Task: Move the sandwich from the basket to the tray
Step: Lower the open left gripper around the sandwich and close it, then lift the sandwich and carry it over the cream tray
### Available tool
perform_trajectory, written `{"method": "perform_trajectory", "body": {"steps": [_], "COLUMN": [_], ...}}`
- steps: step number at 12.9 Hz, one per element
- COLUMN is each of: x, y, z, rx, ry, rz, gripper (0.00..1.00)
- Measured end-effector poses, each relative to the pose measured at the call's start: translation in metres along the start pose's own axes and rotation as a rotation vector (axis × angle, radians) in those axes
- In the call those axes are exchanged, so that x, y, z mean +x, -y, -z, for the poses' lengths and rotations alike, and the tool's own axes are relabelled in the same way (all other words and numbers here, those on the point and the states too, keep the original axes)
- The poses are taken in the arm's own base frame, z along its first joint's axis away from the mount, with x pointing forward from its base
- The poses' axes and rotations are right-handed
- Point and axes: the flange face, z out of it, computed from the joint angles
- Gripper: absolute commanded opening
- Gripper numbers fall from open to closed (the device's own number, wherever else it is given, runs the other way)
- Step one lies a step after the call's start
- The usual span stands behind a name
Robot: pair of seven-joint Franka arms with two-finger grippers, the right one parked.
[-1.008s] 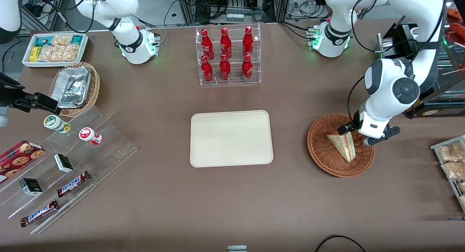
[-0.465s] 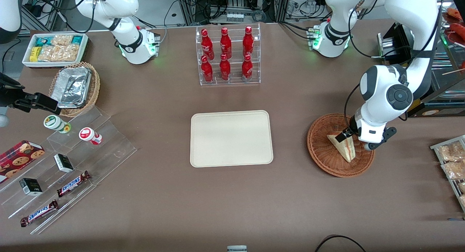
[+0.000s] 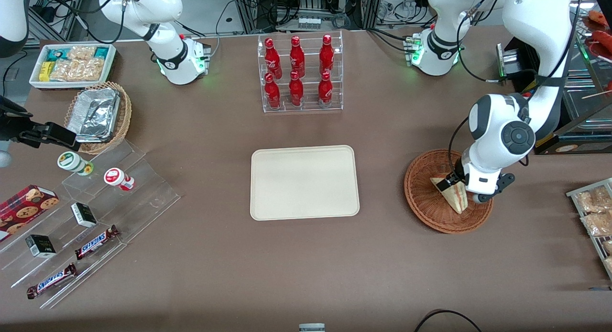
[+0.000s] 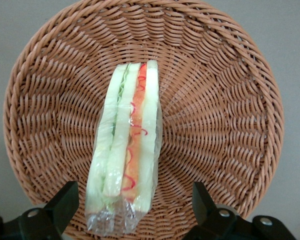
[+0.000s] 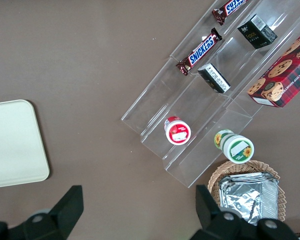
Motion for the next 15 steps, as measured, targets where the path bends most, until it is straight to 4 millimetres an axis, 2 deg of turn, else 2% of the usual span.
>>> {"method": "perform_trajectory", "body": {"steps": [3, 4, 5, 6, 7, 8, 12, 13, 15], "x": [0.006, 0.007, 0.008, 0.008, 0.008, 0.008, 0.009, 0.012, 0.020], "y": [0.000, 0.000, 0.001, 0.001, 0.001, 0.002, 0.005, 0.003, -0.006], "z": [-0.009, -0.012, -0.014, -0.016, -0.018, -0.020, -0.021, -0.014, 0.013], "rx": [0.019, 0.022, 0.024, 0.024, 0.026, 0.029, 0.044, 0.055, 0.082], "ry": [-0.009, -0.007, -0.005, -0.004, -0.001, 0.002, 0.019, 0.031, 0.059], "rz": [-0.015, -0.015, -0.014, -0.014, -0.014, -0.012, -0.037, -0.053, -0.083], "gripper": [1.00, 0.89, 0.55, 0.34, 0.07, 0.00, 0.00, 0.00, 0.00]}}
